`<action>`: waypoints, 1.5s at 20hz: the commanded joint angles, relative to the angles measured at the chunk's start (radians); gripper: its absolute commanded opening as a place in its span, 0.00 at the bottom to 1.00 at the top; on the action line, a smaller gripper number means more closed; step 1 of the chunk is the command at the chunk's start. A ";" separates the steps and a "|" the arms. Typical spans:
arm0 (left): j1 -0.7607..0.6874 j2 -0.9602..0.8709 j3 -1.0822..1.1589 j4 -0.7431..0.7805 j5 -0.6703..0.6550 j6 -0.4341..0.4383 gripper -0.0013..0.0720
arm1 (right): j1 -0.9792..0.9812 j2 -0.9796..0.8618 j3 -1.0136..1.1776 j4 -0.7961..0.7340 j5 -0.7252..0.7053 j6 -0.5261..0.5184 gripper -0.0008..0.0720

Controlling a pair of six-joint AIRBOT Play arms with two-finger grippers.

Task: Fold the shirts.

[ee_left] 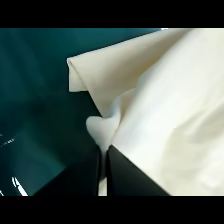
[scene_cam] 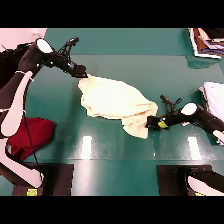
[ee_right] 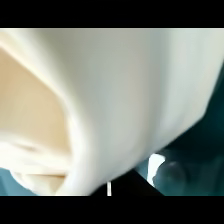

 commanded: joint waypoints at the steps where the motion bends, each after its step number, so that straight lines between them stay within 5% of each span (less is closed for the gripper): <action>1: 0.001 0.076 0.060 0.094 0.000 -0.016 0.05 | -0.027 0.066 0.119 -0.190 0.039 0.036 0.03; 4: 0.001 0.232 0.170 0.180 0.003 -0.015 0.05 | -0.170 0.220 0.290 -0.333 0.148 0.059 0.03; 9: 0.000 0.546 0.267 0.157 0.048 -0.013 0.05 | -0.402 0.414 0.589 -0.335 0.213 -0.012 0.03; 18: 0.000 0.966 0.269 0.083 0.137 -0.017 0.05 | -0.439 0.554 0.945 -0.340 0.268 -0.044 0.03; 26: 0.000 0.890 0.118 0.143 0.029 -0.077 0.05 | -0.421 0.344 1.083 -0.330 0.650 -0.008 0.03; 30: 0.000 0.715 -0.164 0.150 -0.047 -0.091 0.05 | -0.288 0.183 0.849 -0.341 0.555 -0.009 0.03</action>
